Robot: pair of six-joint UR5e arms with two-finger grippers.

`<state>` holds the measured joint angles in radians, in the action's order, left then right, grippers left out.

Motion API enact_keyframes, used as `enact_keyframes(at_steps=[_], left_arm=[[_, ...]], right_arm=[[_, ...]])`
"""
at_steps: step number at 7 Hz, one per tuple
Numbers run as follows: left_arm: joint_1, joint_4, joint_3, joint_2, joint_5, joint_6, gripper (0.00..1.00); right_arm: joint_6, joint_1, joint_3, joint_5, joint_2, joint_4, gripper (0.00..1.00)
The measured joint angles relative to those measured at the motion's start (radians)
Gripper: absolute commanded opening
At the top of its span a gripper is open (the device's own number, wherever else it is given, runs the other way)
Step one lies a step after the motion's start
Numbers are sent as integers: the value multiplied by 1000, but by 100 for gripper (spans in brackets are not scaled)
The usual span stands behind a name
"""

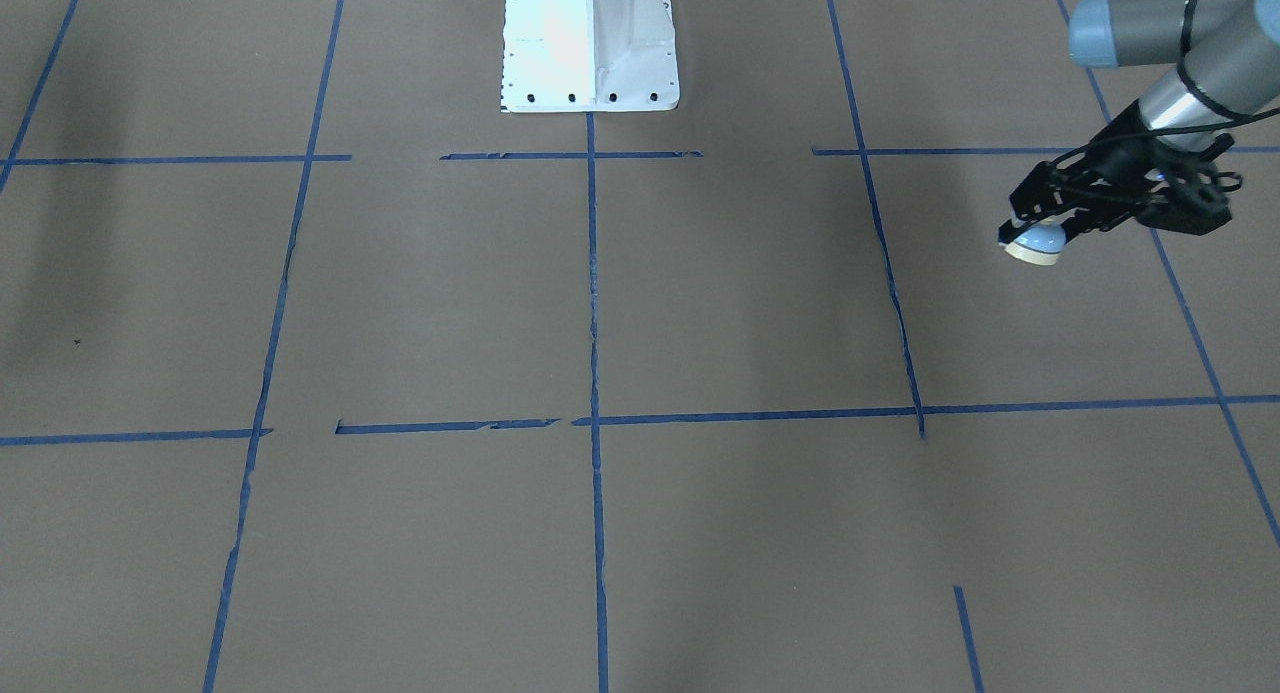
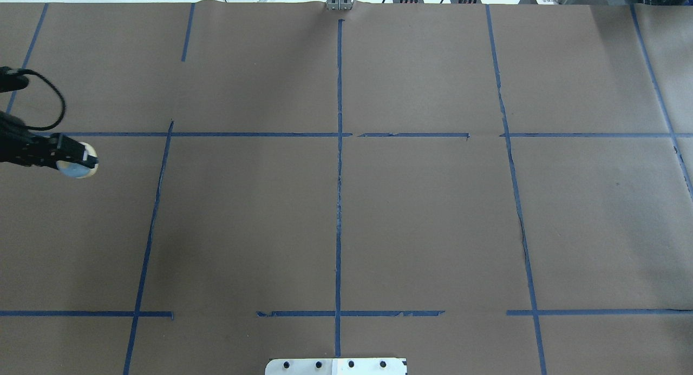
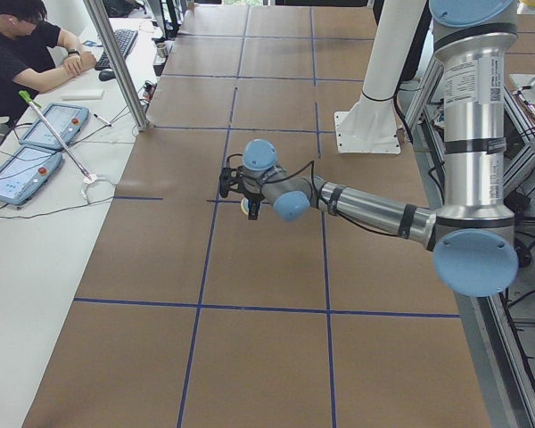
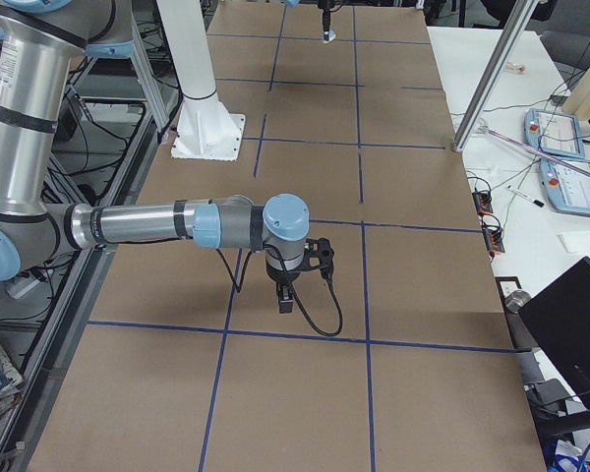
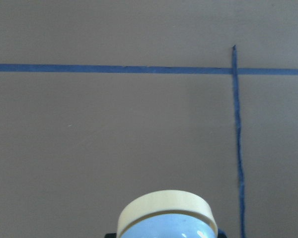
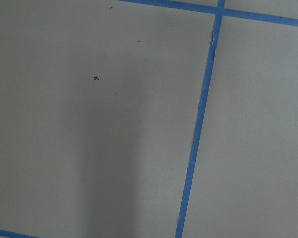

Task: Place and press bell with both arms
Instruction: 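Carry the bell with the left gripper toward the central tape crossing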

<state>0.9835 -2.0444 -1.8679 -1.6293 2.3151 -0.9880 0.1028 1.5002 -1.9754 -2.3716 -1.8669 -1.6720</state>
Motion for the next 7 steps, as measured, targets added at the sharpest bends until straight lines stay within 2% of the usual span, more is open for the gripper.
enact_keyframes(at_steps=[2,3,5,7], left_arm=[[-157,248,28,-281,-103,-181,7],[-216,363,91,-440,-148,-259,8],[-274,432,306,-699,-211,-392,7],[-307,390,561,-890,-274,-475,8]], right_arm=[[0,0,2,0,0,0,100],[0,0,3,0,0,0,100],[-1,0,6,0,1,0,100],[-2,0,9,0,2,0,100]])
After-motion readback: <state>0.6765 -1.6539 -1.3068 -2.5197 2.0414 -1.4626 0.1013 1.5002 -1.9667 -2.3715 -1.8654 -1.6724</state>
